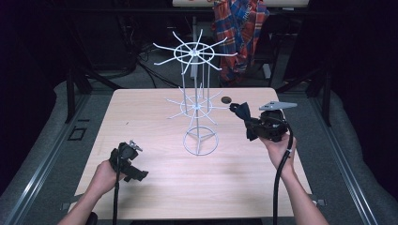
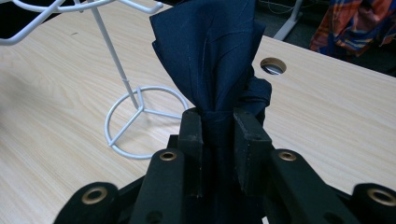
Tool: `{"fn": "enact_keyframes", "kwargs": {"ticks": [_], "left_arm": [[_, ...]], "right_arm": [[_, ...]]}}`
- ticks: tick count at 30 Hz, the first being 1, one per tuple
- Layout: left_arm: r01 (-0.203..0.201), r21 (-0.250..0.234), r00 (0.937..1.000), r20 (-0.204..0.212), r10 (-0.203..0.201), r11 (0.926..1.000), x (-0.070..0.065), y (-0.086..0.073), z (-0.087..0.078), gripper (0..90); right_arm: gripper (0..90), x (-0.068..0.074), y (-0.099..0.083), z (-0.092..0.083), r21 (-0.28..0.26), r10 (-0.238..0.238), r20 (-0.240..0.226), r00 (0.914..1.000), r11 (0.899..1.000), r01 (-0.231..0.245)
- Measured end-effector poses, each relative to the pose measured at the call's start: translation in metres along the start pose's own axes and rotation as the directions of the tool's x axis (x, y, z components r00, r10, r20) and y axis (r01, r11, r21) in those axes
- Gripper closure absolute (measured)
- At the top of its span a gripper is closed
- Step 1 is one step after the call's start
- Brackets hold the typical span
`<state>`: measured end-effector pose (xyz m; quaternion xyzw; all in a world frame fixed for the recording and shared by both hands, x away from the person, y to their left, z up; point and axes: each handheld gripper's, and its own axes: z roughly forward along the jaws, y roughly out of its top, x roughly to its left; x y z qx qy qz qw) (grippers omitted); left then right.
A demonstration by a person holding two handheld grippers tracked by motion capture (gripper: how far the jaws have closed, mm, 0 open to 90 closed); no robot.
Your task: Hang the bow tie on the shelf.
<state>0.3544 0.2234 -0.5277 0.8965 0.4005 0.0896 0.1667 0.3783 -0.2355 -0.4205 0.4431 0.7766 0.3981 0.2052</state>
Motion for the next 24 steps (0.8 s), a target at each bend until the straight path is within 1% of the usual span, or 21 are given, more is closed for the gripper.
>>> {"fn": "enact_keyframes", "kwargs": {"ticks": [2, 3, 5, 8, 15, 18, 20, 21, 23, 24], "left_arm": [[-0.001, 0.000, 1.0000, 0.000, 0.001, 1.0000, 0.000, 0.000, 0.000, 0.9], [-0.002, 0.000, 1.0000, 0.000, 0.002, 1.0000, 0.000, 0.000, 0.000, 0.9], [-0.002, 0.000, 1.0000, 0.001, 0.002, 1.0000, 0.000, 0.000, 0.000, 0.9], [-0.001, -0.002, 1.0000, 0.000, 0.001, 1.0000, 0.000, 0.000, 0.001, 0.9], [0.000, -0.001, 1.0000, -0.001, 0.000, 1.0000, 0.000, 0.000, 0.001, 0.9], [-0.001, -0.001, 1.0000, 0.000, 0.001, 1.0000, 0.000, 0.000, 0.001, 0.9], [-0.002, -0.001, 1.0000, 0.000, 0.002, 1.0000, 0.000, 0.000, 0.001, 0.9], [-0.002, -0.002, 1.0000, 0.001, 0.002, 1.0000, 0.000, 0.000, 0.001, 0.9], [-0.003, -0.001, 1.0000, 0.000, 0.003, 1.0000, 0.000, 0.000, 0.001, 0.9], [-0.004, 0.000, 1.0000, 0.001, 0.004, 1.0000, -0.001, 0.000, 0.001, 0.9]], "right_arm": [[74.8, -0.001, 0.000, 0.000, 0.001, -0.002, 0.001, 1.0000, 1.000, 0.002], [74.8, -0.001, 0.000, 0.000, -0.009, 0.010, 0.000, 0.9999, 1.000, -0.010], [74.8, -0.002, 0.000, -0.001, -0.009, 0.009, 0.002, 1.0000, 1.000, -0.009], [74.8, -0.005, 0.001, -0.005, -0.020, 0.021, -0.002, 0.9998, 1.000, -0.021], [74.8, -0.005, 0.003, -0.010, -0.046, 0.030, -0.012, 0.9995, 0.998, -0.030], [74.8, -0.002, 0.004, -0.011, -0.049, 0.024, -0.016, 0.9996, 0.998, -0.024], [74.8, 0.000, 0.005, -0.011, -0.044, 0.012, -0.015, 0.9998, 0.999, -0.012], [74.7, 0.001, 0.005, -0.010, -0.051, 0.016, -0.021, 0.9997, 0.999, -0.017], [74.8, 0.002, 0.006, -0.010, -0.047, 0.009, -0.023, 0.9997, 0.999, -0.010], [74.7, 0.004, 0.006, -0.010, -0.050, 0.007, -0.026, 0.9996, 0.999, -0.008]]}}
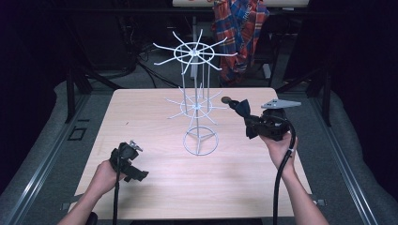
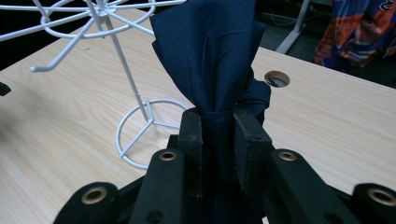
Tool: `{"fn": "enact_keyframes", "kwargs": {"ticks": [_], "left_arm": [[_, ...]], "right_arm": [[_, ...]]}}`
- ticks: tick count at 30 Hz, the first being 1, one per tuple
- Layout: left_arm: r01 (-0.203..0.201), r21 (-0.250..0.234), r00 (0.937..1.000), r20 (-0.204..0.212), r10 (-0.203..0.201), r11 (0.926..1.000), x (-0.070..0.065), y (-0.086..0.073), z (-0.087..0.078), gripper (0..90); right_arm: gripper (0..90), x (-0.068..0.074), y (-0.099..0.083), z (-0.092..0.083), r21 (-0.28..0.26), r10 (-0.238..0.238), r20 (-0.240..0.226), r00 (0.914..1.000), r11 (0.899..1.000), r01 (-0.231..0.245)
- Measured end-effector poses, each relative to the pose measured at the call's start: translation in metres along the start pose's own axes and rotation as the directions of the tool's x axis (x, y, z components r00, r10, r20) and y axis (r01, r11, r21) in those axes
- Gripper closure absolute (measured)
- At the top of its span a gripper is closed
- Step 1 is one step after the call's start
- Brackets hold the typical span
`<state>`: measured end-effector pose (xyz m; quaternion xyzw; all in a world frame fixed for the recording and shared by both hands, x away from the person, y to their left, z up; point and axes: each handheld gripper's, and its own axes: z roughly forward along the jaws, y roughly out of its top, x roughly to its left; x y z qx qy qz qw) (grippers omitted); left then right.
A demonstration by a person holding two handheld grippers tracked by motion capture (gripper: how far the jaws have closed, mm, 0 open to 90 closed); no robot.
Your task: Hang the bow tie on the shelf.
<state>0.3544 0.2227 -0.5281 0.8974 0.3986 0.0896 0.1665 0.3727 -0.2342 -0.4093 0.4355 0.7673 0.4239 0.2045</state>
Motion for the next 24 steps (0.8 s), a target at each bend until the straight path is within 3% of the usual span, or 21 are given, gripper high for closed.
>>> {"fn": "enact_keyframes", "kwargs": {"ticks": [9, 24], "left_arm": [[0.000, -0.001, 1.0000, 0.000, 0.000, 1.0000, 0.000, 0.000, 0.000, 0.9], [0.000, 0.002, 1.0000, 0.000, 0.000, 1.0000, 0.000, 0.000, 0.000, 0.9]], "right_arm": [[74.7, 0.009, 0.002, 0.001, -0.007, -0.035, -0.009, 0.9993, 0.999, 0.035], [74.7, 0.024, -0.002, 0.027, 0.058, -0.099, -0.014, 0.9950, 0.993, 0.099]]}}
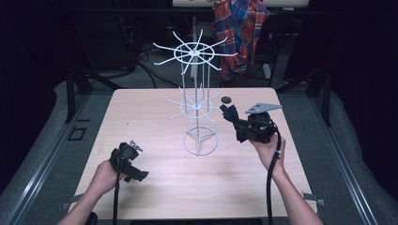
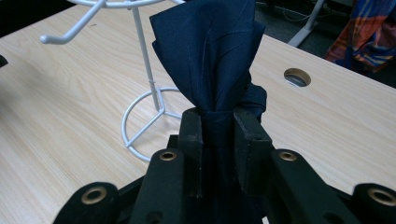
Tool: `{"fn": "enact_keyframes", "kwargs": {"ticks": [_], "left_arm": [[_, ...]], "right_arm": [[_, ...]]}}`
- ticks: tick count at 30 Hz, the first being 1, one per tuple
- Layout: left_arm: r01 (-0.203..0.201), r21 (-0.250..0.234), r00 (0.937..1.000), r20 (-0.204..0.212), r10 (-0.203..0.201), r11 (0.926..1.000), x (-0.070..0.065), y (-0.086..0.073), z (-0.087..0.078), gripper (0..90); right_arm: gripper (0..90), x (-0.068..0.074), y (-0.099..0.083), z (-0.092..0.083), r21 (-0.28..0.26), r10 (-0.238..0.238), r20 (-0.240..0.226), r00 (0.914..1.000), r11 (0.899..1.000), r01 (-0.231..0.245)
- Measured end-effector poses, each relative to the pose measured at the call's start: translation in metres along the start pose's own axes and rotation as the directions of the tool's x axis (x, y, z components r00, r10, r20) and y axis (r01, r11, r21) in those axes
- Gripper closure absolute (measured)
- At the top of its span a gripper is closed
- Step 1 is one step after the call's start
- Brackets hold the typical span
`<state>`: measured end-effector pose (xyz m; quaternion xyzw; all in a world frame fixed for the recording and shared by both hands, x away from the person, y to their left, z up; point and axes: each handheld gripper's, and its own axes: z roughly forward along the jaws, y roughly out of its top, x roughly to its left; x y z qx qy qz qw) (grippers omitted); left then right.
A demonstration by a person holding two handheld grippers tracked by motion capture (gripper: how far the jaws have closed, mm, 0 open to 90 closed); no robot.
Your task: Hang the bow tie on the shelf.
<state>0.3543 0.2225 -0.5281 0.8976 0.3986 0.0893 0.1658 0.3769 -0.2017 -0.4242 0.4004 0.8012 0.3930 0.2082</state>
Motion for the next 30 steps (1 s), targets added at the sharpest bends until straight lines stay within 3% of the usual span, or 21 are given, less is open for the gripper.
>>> {"fn": "enact_keyframes", "kwargs": {"ticks": [30], "left_arm": [[-0.003, 0.003, 1.0000, 0.008, 0.003, 1.0000, 0.000, -0.001, 0.000, 0.9]], "right_arm": [[74.6, 0.024, 0.007, 0.037, 0.082, -0.070, -0.034, 0.9970, 0.994, 0.072]]}}
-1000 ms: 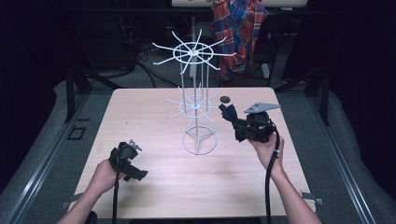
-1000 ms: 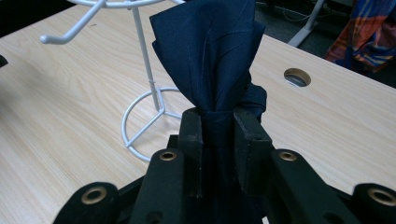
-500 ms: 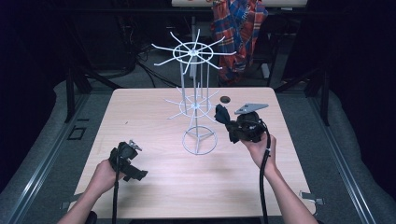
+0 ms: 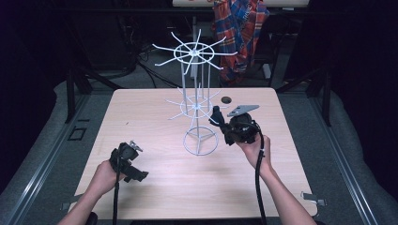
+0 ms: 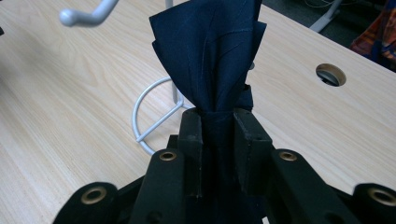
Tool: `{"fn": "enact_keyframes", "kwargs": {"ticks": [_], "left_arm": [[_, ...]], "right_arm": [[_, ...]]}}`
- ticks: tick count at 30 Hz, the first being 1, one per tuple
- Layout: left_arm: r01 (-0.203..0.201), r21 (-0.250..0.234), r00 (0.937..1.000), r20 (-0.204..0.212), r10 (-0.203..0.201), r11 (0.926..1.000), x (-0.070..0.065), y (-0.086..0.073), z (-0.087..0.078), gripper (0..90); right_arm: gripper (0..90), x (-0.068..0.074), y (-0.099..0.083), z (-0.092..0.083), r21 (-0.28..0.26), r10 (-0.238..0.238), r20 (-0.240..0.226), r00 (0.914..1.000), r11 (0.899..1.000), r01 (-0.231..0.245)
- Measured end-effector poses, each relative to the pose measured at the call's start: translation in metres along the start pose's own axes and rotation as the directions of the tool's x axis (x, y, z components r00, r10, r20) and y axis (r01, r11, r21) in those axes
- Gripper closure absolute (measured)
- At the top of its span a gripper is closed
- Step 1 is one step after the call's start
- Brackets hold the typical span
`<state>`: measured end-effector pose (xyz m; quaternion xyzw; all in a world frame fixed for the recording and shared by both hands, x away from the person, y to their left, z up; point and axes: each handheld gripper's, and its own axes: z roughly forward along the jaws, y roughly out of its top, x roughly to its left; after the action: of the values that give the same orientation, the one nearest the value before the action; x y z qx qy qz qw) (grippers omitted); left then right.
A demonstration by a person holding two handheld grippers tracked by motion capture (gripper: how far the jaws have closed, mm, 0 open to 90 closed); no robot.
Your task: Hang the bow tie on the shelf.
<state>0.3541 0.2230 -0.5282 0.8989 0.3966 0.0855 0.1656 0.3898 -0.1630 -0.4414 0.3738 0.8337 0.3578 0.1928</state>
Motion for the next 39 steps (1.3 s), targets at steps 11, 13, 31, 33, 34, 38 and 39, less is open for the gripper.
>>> {"fn": "enact_keyframes", "kwargs": {"ticks": [11, 13, 31, 33, 34, 38, 39], "left_arm": [[-0.002, 0.002, 1.0000, 0.000, 0.002, 1.0000, 0.000, 0.000, 0.000, 1.0], [-0.002, 0.003, 1.0000, 0.000, 0.002, 1.0000, 0.000, 0.000, 0.000, 1.0], [-0.007, 0.008, 1.0000, 0.000, 0.007, 0.9999, -0.001, 0.000, 0.000, 1.1], [-0.007, 0.009, 1.0000, 0.000, 0.007, 0.9999, -0.001, 0.000, 0.001, 1.1], [-0.007, 0.010, 1.0000, 0.001, 0.007, 0.9999, -0.001, 0.000, 0.001, 1.1], [-0.007, 0.010, 1.0000, 0.001, 0.007, 0.9999, -0.001, 0.000, 0.001, 1.1], [-0.007, 0.010, 1.0000, 0.000, 0.007, 0.9999, -0.001, 0.000, 0.001, 1.1]], "right_arm": [[74.4, 0.003, 0.000, 0.009, 0.030, -0.007, -0.008, 0.9999, 1.000, 0.007], [74.4, 0.003, -0.001, 0.011, 0.029, -0.007, -0.014, 0.9999, 1.000, 0.007], [71.5, 0.006, -0.013, 0.034, 0.146, -0.036, -0.021, 0.9991, 0.989, 0.038], [70.2, 0.006, -0.013, 0.033, 0.139, -0.033, -0.022, 0.9992, 0.990, 0.035], [68.9, 0.005, -0.013, 0.033, 0.137, -0.035, -0.017, 0.9992, 0.990, 0.037], [66.1, 0.005, -0.014, 0.033, 0.142, -0.039, -0.017, 0.9991, 0.989, 0.041], [64.9, 0.005, -0.014, 0.033, 0.142, -0.039, -0.019, 0.9990, 0.989, 0.042]]}}
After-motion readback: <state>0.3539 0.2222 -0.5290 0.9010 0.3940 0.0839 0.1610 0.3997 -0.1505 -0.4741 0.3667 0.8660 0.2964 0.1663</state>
